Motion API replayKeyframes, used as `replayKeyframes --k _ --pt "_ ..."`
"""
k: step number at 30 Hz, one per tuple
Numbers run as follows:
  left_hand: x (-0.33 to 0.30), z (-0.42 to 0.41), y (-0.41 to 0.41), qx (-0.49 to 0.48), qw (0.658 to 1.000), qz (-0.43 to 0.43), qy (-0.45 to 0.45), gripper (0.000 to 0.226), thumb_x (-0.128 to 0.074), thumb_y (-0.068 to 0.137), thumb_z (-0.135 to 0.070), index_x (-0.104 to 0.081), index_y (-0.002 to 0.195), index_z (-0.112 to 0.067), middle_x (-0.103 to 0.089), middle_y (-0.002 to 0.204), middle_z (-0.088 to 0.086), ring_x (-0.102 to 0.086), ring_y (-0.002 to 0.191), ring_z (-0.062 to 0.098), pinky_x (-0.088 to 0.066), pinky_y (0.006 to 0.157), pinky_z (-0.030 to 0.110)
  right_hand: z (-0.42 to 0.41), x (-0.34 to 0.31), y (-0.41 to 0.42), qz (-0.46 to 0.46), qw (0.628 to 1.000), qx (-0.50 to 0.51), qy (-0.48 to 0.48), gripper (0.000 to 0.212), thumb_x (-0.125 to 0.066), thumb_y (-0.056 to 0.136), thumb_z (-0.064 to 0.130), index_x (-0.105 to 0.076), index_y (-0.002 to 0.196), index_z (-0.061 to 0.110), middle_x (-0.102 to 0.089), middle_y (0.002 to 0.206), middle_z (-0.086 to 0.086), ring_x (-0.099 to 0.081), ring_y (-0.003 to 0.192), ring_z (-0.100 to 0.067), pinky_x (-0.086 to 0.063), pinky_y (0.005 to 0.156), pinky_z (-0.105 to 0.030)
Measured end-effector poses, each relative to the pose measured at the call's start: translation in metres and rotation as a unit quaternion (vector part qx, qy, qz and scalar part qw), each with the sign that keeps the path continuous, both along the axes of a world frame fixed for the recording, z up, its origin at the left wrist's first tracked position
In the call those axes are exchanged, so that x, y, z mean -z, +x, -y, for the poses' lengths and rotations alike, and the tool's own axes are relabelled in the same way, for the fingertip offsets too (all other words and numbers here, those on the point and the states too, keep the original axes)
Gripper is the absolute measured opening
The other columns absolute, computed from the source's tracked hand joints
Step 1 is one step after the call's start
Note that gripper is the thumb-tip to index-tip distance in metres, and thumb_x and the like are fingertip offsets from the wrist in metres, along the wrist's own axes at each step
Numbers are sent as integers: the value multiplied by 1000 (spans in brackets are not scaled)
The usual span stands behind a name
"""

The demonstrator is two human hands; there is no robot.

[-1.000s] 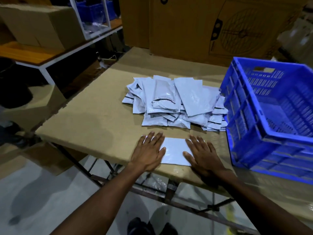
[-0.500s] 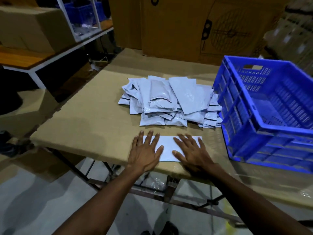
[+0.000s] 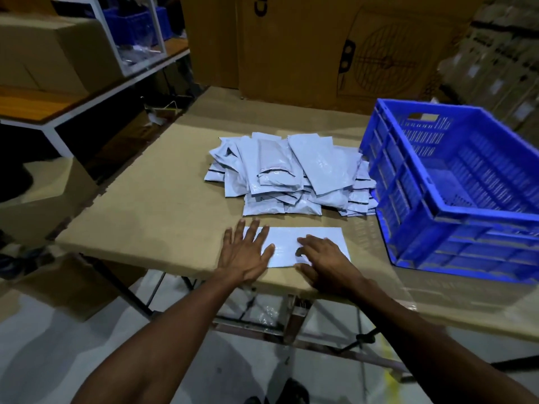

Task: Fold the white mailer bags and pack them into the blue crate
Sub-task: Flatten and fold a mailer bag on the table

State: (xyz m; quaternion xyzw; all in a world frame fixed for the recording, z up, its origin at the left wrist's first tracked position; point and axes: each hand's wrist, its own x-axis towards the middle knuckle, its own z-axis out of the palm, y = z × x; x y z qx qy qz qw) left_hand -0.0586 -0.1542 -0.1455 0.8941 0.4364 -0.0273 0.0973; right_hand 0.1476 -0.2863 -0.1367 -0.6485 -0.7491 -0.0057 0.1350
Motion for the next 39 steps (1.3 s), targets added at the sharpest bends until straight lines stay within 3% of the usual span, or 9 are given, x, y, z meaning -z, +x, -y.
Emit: replayKeyframes --k 7,11,16,19,23,25,28,35,39 --pt "-3 9 -13 20 987 160 23 84 -21 89 -72 -24 159 -27 -17 168 -5 -11 154 19 -14 119 57 -18 -10 2 8 999 -2 49 23 -46 95 28 -64 96 14 -66 126 -11 -62 117 -33 -52 91 -47" --pt "0 4 -12 40 984 157 72 63 -39 87 -39 -48 147 -22 -43 156 6 -38 143 31 -36 105 64 -25 -34 8 29 995 -29 86 24 -44 98 26 -62 98 10 -64 124 -16 -61 112 -35 -50 90 -43" --pt "-13 -6 -4 17 986 166 1 62 -39 89 -31 -43 151 -28 -26 165 6 -23 150 28 -22 114 57 -13 -50 11 106 981 -121 113 35 -54 95 25 -55 130 19 -48 149 1 -34 144 -32 -27 114 -56" --pt "-11 -12 -6 17 974 221 -48 63 -36 87 -31 -45 150 -32 -27 164 1 -25 150 21 -21 112 60 -7 -45 16 190 962 -180 78 32 -49 95 21 -56 126 22 -63 130 9 -19 151 -30 -16 108 -76" --pt "-14 -17 -7 33 961 265 -71 57 -37 91 -38 -47 147 -36 -35 160 -7 -28 148 11 -24 108 64 -17 -46 31 257 948 -185 38 32 -46 88 14 -59 116 22 -69 116 6 -42 141 -30 -35 101 -72" --pt "-14 -18 -6 32 960 268 -70 62 -31 90 -44 -40 152 -38 -33 161 -7 -26 150 11 -25 109 66 -24 -55 35 235 956 -173 21 31 -46 88 18 -61 115 22 -70 114 -3 -62 118 -30 -56 83 -48" --pt "-13 -19 1 -30 953 295 -57 70 -37 93 -39 -11 159 -41 -27 164 -4 -30 149 18 -33 109 65 -32 -80 38 170 975 -139 11 24 -61 90 25 -61 115 24 -69 104 -7 -68 87 -32 -53 58 -37" --pt "-8 9 37 -101 970 221 -19 82 -43 101 -42 11 160 -22 4 170 -2 -6 154 17 -9 120 59 -49 -161 79 -49 991 18 125 36 -56 89 7 -68 122 16 -74 105 -14 -71 88 -35 -57 75 -44" --pt "-5 17 64 -54 981 185 -15 83 -41 101 -46 14 159 -24 15 168 -2 4 155 17 -11 121 57 -59 -200 113 -156 971 70 170 31 -53 91 0 -69 116 10 -76 99 -7 -64 60 -2 -57 65 -27"
